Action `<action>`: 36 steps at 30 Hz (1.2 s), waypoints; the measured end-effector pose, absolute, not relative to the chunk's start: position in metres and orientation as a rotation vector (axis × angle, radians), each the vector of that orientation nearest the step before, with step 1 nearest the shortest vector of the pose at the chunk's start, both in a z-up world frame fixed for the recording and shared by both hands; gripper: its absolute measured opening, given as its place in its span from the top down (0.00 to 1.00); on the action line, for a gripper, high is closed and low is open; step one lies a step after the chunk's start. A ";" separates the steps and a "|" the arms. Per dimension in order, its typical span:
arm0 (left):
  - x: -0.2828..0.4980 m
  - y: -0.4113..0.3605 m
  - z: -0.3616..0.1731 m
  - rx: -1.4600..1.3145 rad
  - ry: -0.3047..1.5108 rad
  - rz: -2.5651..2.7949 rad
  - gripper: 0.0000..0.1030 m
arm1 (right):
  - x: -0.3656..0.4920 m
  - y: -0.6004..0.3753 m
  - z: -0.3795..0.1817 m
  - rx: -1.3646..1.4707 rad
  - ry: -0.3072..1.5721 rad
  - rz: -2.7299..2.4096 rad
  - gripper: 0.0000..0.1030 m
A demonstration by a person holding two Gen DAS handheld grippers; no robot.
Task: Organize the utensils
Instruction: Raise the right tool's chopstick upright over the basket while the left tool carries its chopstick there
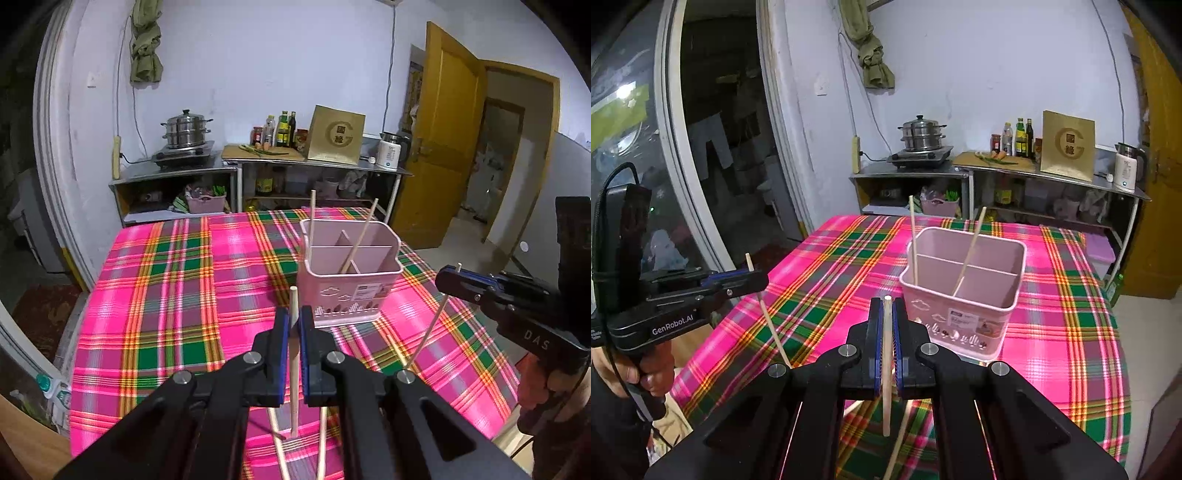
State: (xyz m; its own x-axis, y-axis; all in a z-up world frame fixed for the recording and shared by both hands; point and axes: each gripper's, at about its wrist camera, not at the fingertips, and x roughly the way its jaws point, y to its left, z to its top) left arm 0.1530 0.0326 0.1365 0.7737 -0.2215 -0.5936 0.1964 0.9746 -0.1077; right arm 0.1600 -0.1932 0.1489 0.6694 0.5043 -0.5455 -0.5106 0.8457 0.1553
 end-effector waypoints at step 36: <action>0.278 -0.025 0.217 -0.036 0.515 -0.305 0.94 | 0.265 -0.219 0.222 0.125 0.432 0.501 0.95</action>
State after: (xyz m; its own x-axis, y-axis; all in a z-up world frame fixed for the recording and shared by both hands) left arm 0.2776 -0.0251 0.2167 0.8263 -0.2964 -0.4790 0.2786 0.9541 -0.1098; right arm 0.2653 -0.2186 0.2218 0.7895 0.4898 -0.3699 -0.4379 0.8717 0.2198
